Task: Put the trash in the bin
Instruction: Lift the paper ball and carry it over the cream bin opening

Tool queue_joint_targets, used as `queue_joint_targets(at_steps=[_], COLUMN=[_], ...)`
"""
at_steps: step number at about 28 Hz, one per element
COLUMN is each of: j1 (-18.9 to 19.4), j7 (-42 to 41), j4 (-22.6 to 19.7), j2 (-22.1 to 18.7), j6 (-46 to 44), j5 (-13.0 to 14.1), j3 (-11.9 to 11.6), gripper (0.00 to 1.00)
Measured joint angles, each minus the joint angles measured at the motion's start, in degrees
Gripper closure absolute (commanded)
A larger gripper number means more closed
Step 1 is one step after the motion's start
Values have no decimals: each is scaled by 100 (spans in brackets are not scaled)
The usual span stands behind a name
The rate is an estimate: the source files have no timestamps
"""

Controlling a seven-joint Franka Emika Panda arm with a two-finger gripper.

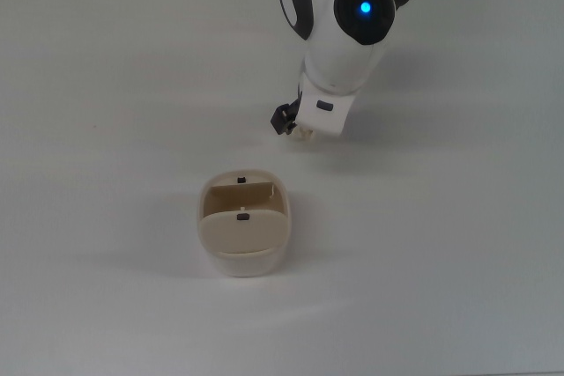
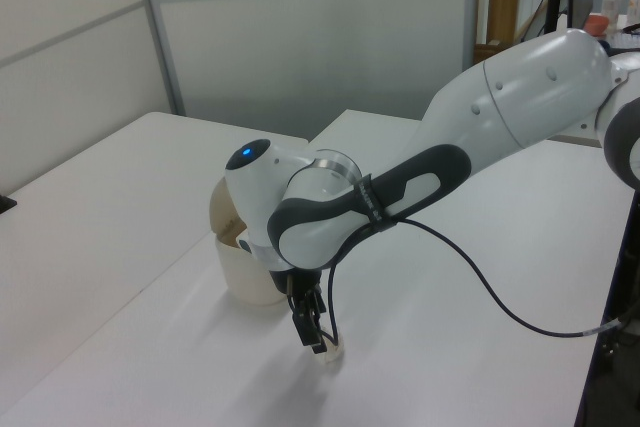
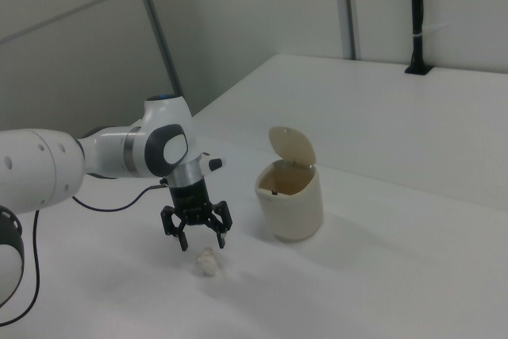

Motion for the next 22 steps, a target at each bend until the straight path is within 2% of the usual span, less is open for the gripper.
queue_joint_targets(at_steps=[5, 6, 10, 13, 22], j1=[-10, -10, 20, 57, 25], j7=[8, 12, 39, 56, 116], j4=[-84, -105, -160, -184, 27], j2=[46, 58, 132, 173, 71], j6=[0, 0, 1, 5, 98], j5=[-216, -267, -433, -477, -512], j3=[-5, -5, -4, -3, -75], gripper=[27, 31, 61, 73, 74])
